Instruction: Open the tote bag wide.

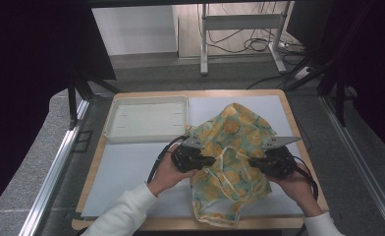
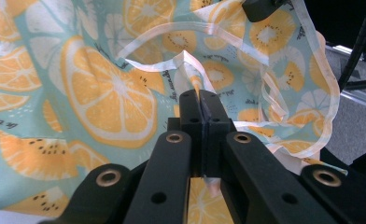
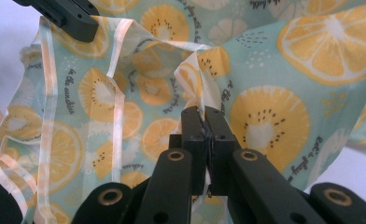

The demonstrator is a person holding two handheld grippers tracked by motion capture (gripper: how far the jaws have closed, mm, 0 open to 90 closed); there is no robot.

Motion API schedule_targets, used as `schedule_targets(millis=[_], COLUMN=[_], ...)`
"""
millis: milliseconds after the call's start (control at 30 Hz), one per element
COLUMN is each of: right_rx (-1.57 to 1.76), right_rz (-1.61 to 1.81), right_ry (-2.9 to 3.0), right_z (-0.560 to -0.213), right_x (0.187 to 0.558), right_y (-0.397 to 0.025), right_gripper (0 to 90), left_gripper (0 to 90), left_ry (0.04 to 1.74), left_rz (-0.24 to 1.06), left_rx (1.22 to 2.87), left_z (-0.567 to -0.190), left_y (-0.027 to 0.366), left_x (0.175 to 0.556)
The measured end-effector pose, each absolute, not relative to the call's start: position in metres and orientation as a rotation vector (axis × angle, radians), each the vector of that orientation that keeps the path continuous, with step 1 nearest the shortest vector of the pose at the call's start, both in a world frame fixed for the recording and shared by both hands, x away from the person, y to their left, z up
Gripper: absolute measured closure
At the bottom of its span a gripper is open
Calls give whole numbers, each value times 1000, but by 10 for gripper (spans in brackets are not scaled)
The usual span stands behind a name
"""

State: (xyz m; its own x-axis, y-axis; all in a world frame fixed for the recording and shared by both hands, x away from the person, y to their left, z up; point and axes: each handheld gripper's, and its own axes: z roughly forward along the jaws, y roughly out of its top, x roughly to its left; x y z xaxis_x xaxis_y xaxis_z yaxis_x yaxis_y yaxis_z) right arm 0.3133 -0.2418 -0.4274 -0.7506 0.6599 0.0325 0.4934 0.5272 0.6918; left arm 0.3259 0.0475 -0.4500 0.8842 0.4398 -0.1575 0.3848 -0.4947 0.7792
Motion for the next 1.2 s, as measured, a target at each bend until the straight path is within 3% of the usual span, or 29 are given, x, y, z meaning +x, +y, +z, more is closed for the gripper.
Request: schedule_targets(millis=[433,767,1200], right_rx=[969,950,998], right_rz=[1045,1056,1018], right_ry=[2515,2469,2464], right_z=[-418,-391,-380], right_x=[320,328,358], right_y=[-239,-241,-241], right_gripper=[882,882,882], left_gripper=[900,900,900], left_ry=[588,591,617], left_rz=[107,149,215], left_rx=[2095,2055,2050], left_z=[-433,-414,-394], left_y=[54,63,74], left_x=[329,334,347])
